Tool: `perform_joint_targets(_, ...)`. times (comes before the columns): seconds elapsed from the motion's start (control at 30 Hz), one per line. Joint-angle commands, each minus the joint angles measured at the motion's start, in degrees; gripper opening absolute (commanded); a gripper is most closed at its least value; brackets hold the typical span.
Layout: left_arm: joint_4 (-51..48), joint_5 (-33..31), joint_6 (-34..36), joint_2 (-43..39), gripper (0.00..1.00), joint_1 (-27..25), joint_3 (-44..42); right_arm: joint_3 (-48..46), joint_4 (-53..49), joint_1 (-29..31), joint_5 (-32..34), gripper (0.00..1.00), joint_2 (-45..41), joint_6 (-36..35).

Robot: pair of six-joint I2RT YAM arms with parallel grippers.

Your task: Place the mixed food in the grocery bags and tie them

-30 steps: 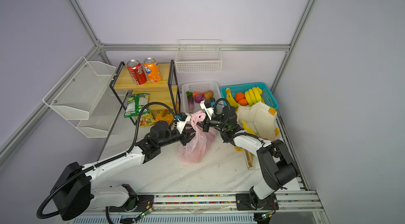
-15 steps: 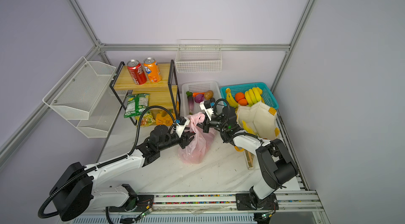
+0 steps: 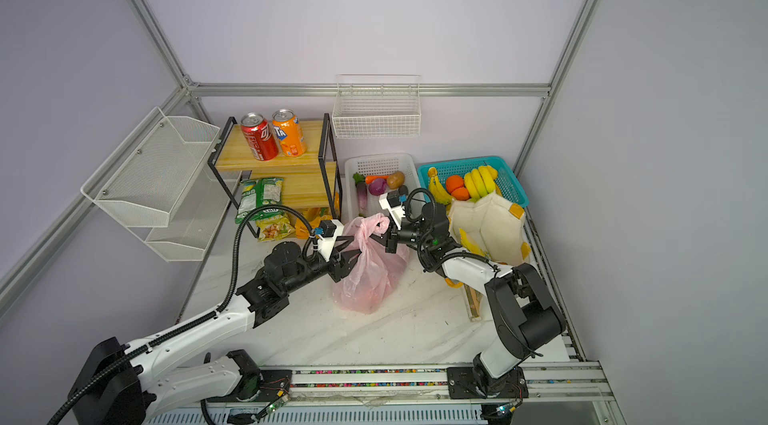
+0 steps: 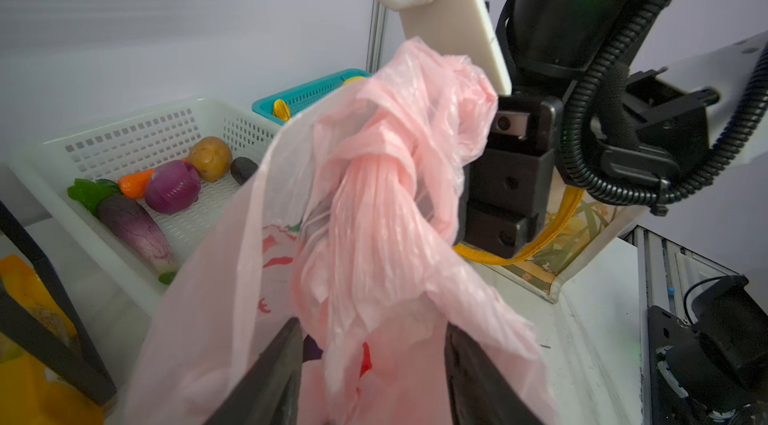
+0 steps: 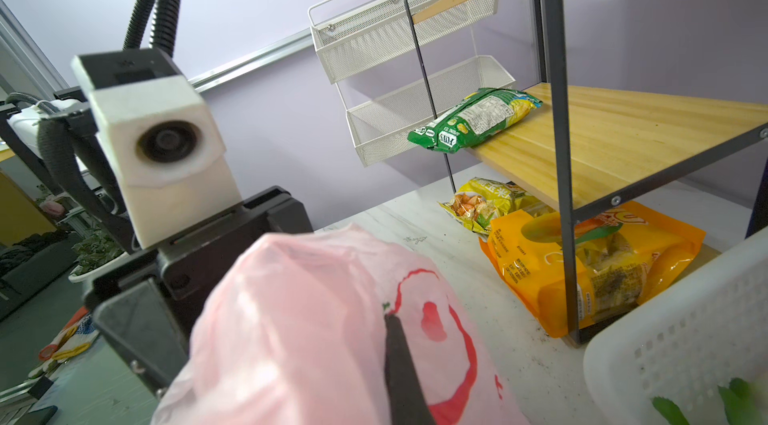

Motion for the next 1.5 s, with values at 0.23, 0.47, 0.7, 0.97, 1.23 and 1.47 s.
perform_joint_targets(0.23,-1.2,3.2,-3.1,-4.4,0.37,5.6,3.4,0.6,-0.1,0.0,0.1,0.0,-0.9,-1.0)
perform_joint_targets(0.47,-2.6,7.1,-3.1,0.3,0.24,5.6,8.1,0.8,-1.1,0.1,0.5,0.0,-0.5,-1.6)
perform_joint_targets(0.7,-2.4,8.0,-1.4,4.0,0.22,5.7,9.0,0.9,-0.7,0.3,0.3,0.0,-0.8,-1.2)
perform_joint_targets(0.97,0.0,11.6,2.1,6.2,0.28,5.2,7.1,2.4,-0.6,0.3,1.6,0.0,-0.4,2.6)
perform_joint_targets(1.23,5.0,14.0,3.0,7.5,0.36,3.3,5.7,4.9,-3.8,0.3,2.1,0.0,1.0,1.8)
perform_joint_targets(1.47,7.1,13.7,2.6,9.0,0.37,0.8,4.2,7.4,-7.7,0.3,2.0,0.0,2.0,-1.1)
